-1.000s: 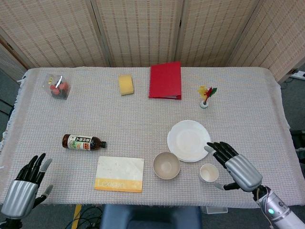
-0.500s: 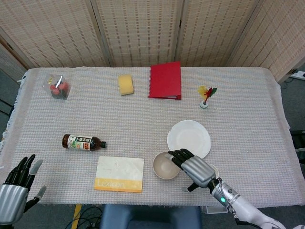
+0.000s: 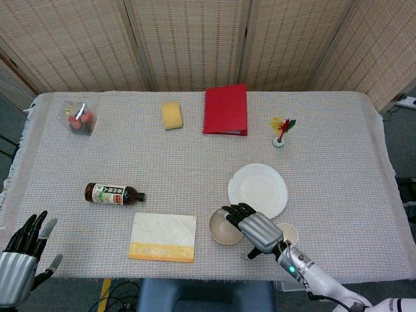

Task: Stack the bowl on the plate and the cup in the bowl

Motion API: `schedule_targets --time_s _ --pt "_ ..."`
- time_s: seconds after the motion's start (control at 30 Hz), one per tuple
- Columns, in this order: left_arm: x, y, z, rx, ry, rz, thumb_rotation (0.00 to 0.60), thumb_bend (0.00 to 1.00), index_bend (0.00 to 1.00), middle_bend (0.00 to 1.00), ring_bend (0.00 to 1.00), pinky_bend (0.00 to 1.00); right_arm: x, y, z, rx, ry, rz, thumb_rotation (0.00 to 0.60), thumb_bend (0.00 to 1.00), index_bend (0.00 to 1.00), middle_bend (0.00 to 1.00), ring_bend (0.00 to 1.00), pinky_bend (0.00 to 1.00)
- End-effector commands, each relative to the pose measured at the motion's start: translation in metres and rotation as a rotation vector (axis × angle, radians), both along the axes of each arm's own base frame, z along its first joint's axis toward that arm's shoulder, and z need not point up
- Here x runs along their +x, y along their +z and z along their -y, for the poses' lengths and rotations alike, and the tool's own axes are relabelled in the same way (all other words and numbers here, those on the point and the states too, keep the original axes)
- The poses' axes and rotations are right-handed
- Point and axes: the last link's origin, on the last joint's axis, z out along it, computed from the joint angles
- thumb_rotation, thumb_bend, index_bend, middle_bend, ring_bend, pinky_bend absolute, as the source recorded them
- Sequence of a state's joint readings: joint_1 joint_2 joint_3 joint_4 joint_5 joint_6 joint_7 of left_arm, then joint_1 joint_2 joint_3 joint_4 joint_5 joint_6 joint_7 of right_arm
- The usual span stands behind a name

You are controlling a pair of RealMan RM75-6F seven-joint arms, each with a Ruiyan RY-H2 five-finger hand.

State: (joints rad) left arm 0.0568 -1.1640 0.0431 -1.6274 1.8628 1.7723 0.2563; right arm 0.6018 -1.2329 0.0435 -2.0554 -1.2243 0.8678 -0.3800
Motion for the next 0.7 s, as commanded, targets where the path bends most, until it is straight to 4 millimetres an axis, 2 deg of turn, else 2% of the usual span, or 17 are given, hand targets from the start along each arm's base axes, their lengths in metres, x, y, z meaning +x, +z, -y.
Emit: schedule_targets --time_s 0.03,0.37,0.7 --pt "0.0 0.001 0.0 0.004 -0.001 0.004 0.6 0.31 0.0 0.0 0.0 0.26 -0.001 -0.006 0.003 0.005 -0.003 0.002 0.6 0.0 0.0 0.0 0.0 0.0" --pt "0.0 0.006 0.002 0.018 -0.003 0.015 0.6 0.31 0.0 0.0 0.0 0.26 -0.006 -0.026 0.011 0.012 -0.027 0.007 0.6 0.0 0.0 0.0 0.0 0.0" --pt "-0.001 0.009 0.002 0.027 -0.005 0.019 0.6 0.31 0.0 0.0 0.0 0.26 -0.012 -0.036 0.019 0.012 -0.05 0.001 0.6 0.0 0.0 0.0 0.0 0.0"
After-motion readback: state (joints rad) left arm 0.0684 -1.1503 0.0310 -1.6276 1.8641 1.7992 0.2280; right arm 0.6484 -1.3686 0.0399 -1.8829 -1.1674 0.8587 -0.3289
